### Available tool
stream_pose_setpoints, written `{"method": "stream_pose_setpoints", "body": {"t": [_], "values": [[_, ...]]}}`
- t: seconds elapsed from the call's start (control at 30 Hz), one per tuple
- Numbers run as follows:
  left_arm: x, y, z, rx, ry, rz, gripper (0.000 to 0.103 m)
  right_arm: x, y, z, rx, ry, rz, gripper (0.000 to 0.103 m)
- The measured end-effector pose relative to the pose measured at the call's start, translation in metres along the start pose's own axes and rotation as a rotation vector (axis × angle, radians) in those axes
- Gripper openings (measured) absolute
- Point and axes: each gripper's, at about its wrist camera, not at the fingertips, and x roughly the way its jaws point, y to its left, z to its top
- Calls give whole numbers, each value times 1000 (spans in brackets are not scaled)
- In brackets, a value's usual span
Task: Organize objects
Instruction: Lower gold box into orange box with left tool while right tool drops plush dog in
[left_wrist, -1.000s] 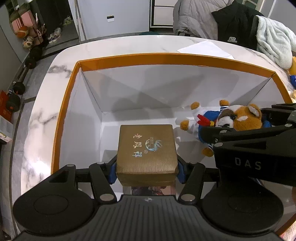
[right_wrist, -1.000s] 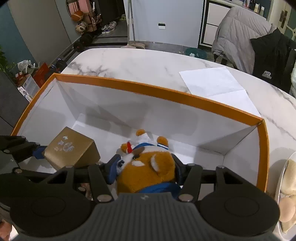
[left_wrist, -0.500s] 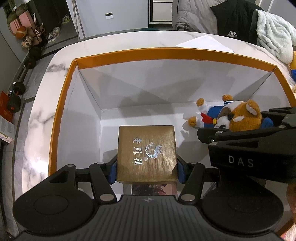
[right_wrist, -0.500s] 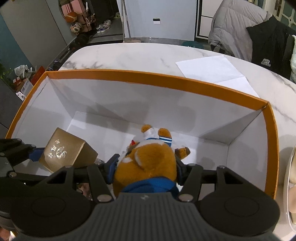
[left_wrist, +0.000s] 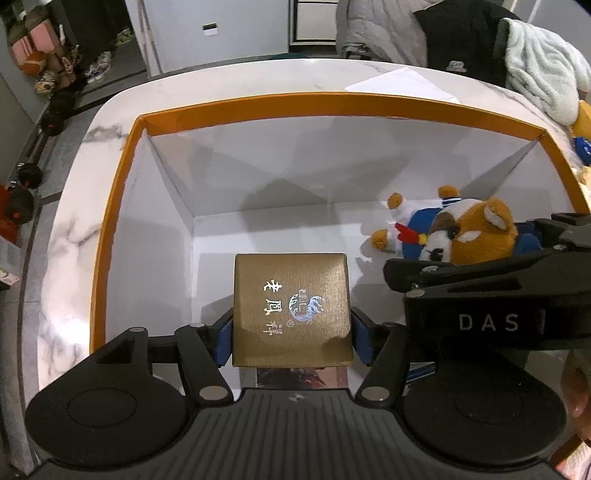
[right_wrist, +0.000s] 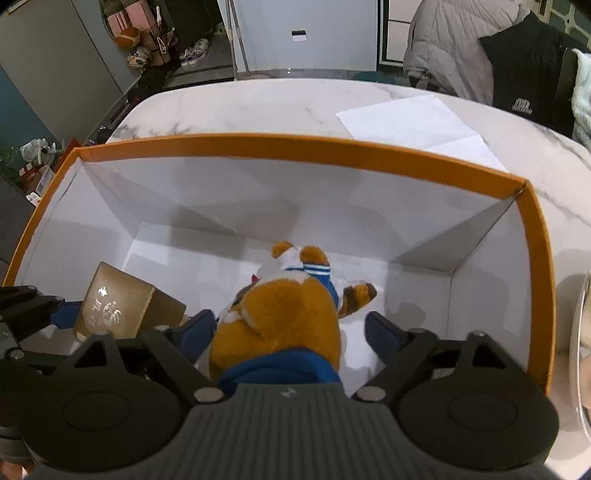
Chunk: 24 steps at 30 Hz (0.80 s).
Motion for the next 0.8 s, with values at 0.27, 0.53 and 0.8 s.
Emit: {"method": "stream_pose_setpoints", "body": {"t": [0.27,0.53,0.8], "values": [[-6,0,-4,2,-45,-25,82,-10,-3,0,-22,-21,-29,97],[-19,0,-10,-10,-105,-52,87,-39,0,-4,-21,-70,-2,101],[-41,-7,-25,-9,-155,-31,87,-71,12,-16,-80,-131,-6,102]]}}
